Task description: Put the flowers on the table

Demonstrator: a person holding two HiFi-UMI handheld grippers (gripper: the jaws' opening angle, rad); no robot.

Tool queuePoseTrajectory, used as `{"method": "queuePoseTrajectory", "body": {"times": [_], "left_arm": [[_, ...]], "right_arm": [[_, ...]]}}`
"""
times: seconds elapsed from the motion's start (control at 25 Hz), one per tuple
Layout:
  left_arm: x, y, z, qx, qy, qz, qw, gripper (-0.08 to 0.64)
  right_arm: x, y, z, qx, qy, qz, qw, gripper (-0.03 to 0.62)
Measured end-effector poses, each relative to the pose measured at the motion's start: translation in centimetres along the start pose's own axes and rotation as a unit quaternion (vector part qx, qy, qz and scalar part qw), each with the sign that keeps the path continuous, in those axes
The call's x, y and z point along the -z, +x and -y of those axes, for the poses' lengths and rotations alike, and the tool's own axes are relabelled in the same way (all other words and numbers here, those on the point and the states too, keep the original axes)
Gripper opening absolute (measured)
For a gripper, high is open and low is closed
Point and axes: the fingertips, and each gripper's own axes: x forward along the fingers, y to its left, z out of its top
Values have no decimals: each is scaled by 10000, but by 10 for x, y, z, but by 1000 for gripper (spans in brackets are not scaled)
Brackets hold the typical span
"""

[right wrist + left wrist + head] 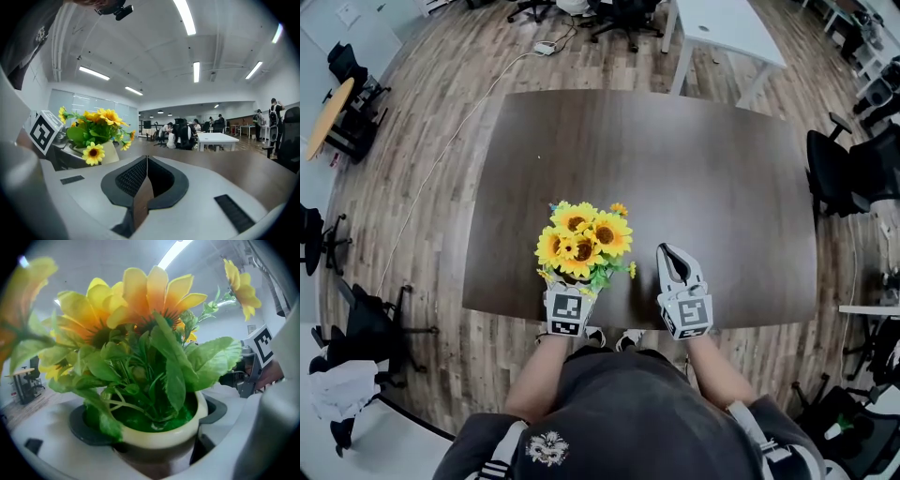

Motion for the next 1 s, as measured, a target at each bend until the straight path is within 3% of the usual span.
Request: {"method": "queuePoseTrajectory", "body": {"times": [0.32,1.0], "left_arm": [[36,4,-2,57,-166,-337,9993,538],[93,15,-3,-68,-416,-1089,9932,540]], "right_arm": [[35,4,1,76,106,-444,9989,24],[52,8,-8,79,149,-624,9979,24]]}}
